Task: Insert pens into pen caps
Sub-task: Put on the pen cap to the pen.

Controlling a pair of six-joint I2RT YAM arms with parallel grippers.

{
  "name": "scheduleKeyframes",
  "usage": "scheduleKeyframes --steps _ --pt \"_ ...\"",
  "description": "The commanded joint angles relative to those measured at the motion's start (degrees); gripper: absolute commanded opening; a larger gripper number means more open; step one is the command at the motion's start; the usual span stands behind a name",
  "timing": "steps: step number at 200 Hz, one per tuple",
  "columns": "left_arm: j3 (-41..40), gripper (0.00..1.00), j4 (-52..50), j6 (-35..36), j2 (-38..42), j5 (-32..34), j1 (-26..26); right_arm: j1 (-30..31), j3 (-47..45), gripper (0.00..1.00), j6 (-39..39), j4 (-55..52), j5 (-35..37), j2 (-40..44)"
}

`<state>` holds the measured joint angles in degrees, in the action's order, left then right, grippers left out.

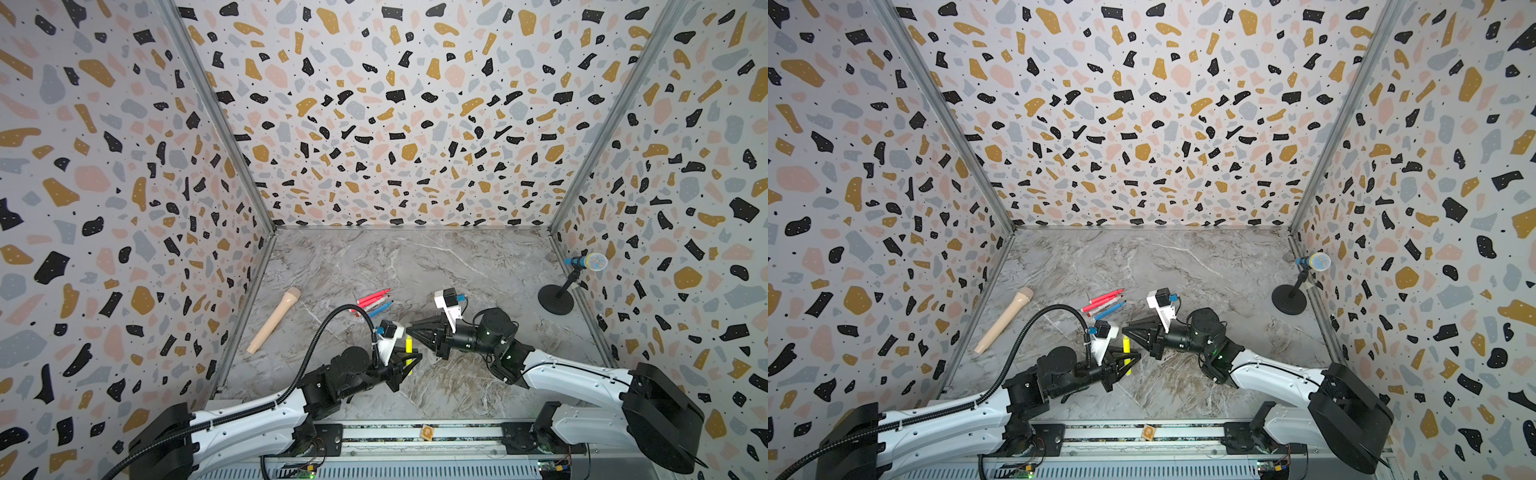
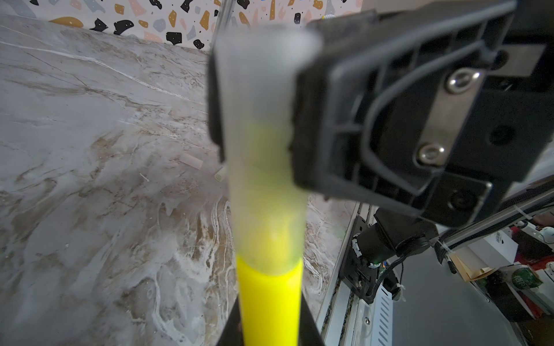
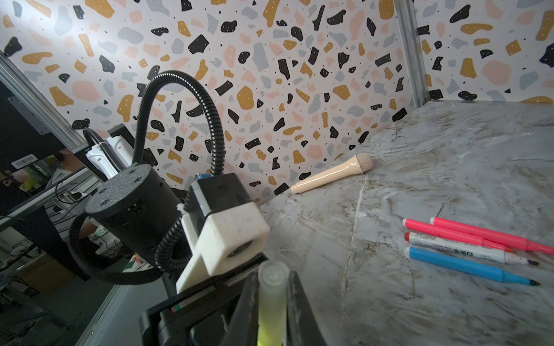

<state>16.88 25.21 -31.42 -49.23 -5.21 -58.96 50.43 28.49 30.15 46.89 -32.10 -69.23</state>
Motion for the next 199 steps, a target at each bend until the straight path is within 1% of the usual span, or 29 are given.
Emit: scheduleKeyframes --steps 1,30,61,131,199 --pt "6.41 0.0 18.17 -1.23 3.5 6.87 3.64 2.92 -4.51 0.0 -4.97 -17.87 -7.89 0.12" --pt "5.87 0.0 18.73 -1.89 4.32 7.06 4.75 3.06 -5.03 0.0 -6.15 -20.98 -6.94 2.21" --pt "6.04 0.0 19.73 -2.41 3.88 5.71 5.91 3.85 -5.27 0.0 -7.62 -23.36 -6.36 3.55" --pt "6.27 0.0 20.01 -3.12 3.96 4.86 7.61 5.5 -5.3 0.0 -9.52 -27.08 -3.97 2.99" --pt "6.69 0.0 19.97 -4.0 4.85 2.36 9.71 7.69 -5.2 0.0 -11.89 -30.4 -3.4 0.77"
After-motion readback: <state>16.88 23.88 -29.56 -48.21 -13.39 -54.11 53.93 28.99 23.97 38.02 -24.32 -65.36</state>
